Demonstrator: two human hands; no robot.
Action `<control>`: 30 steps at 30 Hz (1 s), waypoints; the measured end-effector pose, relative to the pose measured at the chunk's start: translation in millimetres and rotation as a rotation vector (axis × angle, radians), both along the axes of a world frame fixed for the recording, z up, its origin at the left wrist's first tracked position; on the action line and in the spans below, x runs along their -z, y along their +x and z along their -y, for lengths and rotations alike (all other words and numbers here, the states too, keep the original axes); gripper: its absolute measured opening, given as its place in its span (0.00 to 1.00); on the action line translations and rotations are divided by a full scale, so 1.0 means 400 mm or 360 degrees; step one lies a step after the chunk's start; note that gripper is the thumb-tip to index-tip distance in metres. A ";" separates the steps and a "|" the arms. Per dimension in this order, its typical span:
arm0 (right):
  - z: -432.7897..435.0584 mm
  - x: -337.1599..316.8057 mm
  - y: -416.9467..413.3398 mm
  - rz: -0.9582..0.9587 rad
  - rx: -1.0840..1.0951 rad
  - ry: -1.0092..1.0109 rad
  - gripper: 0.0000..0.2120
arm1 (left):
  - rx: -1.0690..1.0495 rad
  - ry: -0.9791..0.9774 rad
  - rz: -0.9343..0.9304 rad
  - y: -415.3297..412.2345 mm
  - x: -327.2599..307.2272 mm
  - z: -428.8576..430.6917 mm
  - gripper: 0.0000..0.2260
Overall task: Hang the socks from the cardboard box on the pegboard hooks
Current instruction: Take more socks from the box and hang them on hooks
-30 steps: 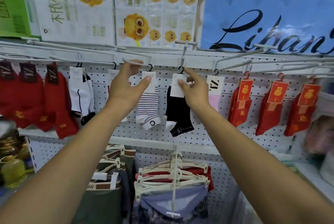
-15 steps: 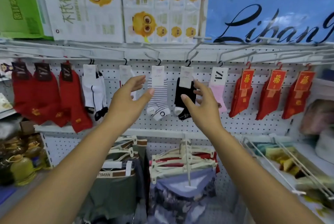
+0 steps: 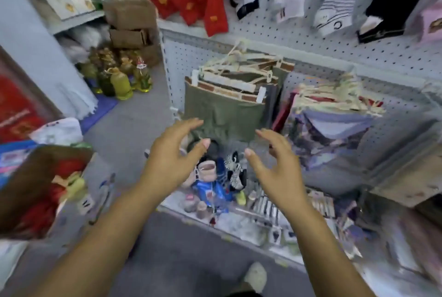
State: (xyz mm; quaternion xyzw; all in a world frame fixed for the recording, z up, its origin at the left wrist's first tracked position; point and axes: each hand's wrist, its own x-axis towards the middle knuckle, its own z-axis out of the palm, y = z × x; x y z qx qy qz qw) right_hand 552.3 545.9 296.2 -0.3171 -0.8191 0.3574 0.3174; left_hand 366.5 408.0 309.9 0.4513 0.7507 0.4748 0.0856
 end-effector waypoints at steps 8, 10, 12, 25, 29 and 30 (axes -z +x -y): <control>0.337 0.254 -0.123 0.0401 -0.0559 -0.0121 0.19 | -0.0677 -0.0202 0.0196 -0.038 0.250 0.467 0.11; 0.385 0.300 -0.165 0.0500 -0.0706 -0.0135 0.18 | -0.0824 -0.0283 0.0199 -0.049 0.291 0.554 0.15; 0.423 0.347 -0.211 0.0616 -0.0866 -0.0166 0.18 | -0.0945 -0.0432 0.0207 -0.061 0.339 0.632 0.17; 0.470 0.490 -0.766 0.1058 -0.1451 -0.0223 0.20 | -0.1426 -0.1071 0.0711 -0.314 0.525 0.852 0.24; 0.493 0.537 -1.023 0.1102 -0.1355 -0.0468 0.18 | -0.1566 -0.1061 0.0822 -0.475 0.574 0.861 0.25; 0.502 0.563 -1.079 0.1130 -0.1314 -0.0521 0.20 | -0.1600 -0.1051 0.0891 -0.509 0.589 0.862 0.26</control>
